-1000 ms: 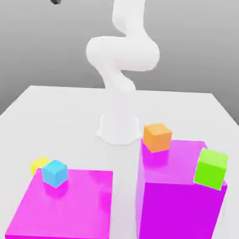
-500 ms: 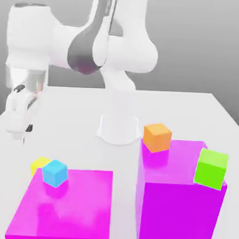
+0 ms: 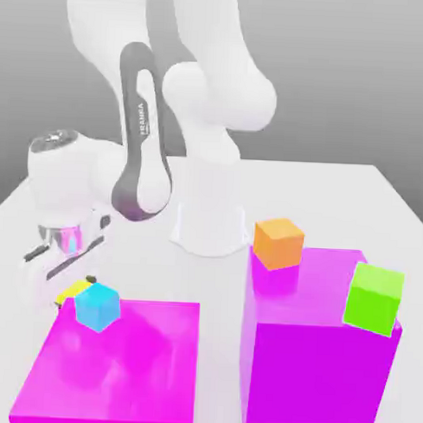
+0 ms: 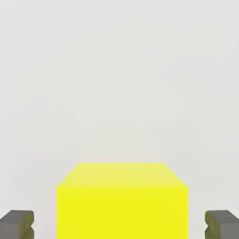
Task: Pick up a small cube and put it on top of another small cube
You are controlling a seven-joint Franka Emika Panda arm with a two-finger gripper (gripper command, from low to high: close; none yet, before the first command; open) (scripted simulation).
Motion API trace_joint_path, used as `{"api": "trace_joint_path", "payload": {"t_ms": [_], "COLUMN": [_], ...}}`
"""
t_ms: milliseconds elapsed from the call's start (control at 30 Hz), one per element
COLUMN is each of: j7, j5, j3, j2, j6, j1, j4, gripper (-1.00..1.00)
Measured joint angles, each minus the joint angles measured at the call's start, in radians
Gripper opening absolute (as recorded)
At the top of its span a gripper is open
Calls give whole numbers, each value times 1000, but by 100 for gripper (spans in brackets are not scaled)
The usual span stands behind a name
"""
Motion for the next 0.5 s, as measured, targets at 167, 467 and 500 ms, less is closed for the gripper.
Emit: {"api": "trace_joint_path", "payload": {"t_ms": [167, 467, 500], "j7": [0, 6, -24], "j5": [0, -61, -81], "j3": [1, -11, -9], "j2": [-2, -241, -235], "j6": [0, -229, -241], "j1": [-1, 19, 24], "j4": [0, -31, -21], "gripper": [-100, -100, -100]}}
